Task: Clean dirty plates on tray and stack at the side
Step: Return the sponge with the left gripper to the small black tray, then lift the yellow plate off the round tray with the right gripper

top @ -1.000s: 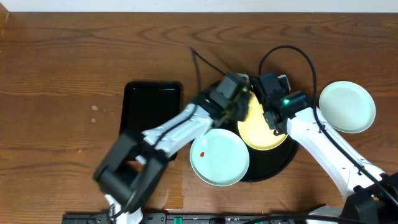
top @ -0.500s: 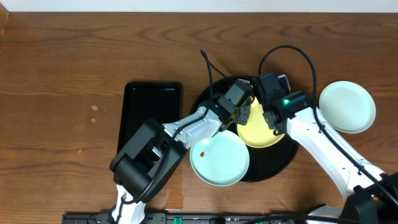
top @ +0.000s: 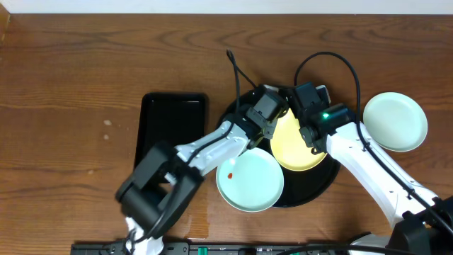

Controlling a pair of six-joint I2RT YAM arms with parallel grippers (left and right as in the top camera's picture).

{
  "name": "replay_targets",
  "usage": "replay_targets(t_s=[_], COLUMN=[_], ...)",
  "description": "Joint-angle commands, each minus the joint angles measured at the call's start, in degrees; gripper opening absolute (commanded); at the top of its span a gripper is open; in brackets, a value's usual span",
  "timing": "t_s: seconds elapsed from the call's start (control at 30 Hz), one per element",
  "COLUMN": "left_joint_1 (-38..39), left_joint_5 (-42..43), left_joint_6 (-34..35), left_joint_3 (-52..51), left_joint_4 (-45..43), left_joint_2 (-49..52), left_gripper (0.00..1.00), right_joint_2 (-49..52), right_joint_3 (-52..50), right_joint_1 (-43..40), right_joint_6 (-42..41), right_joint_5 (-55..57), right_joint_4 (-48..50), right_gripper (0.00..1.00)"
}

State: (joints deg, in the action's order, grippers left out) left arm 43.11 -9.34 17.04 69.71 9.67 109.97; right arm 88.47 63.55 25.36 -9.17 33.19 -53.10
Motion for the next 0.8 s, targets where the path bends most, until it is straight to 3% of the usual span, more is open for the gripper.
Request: replay_targets(t_s=[0.0, 0.23, 0.4, 0.77], left_joint_1=[-0.74, -5.73, -12.92, -23.04], left_joint_5=[-1.88, -1.84, -1.6, -0.5], left_joint_6=[-0.9, 4.85, 8.61, 8.61], left_joint_3=[-0.22, -0.22, -0.63, -13.31], left_joint_4=[2.08, 16.92, 29.57, 27.45], left_joint_2=[-6.49, -15.69, -16.61, -16.37], left_gripper=[0.08, 0.08, 0.08, 0.08], right_joint_2=[0.02, 0.02, 0.02, -0.5], right_joint_3=[-0.24, -0.24, -0.24, 3.04], right_joint_1=[0.55, 0.55, 0.55, 7.52], right_joint_6=[-0.44, -0.44, 0.2, 4.09], right_joint_5=[1.49, 1.25, 1.97, 16.52], right_joint_4=[-0.04, 0.85, 1.25, -0.24], right_gripper=[0.01, 0.01, 0.01, 0.01])
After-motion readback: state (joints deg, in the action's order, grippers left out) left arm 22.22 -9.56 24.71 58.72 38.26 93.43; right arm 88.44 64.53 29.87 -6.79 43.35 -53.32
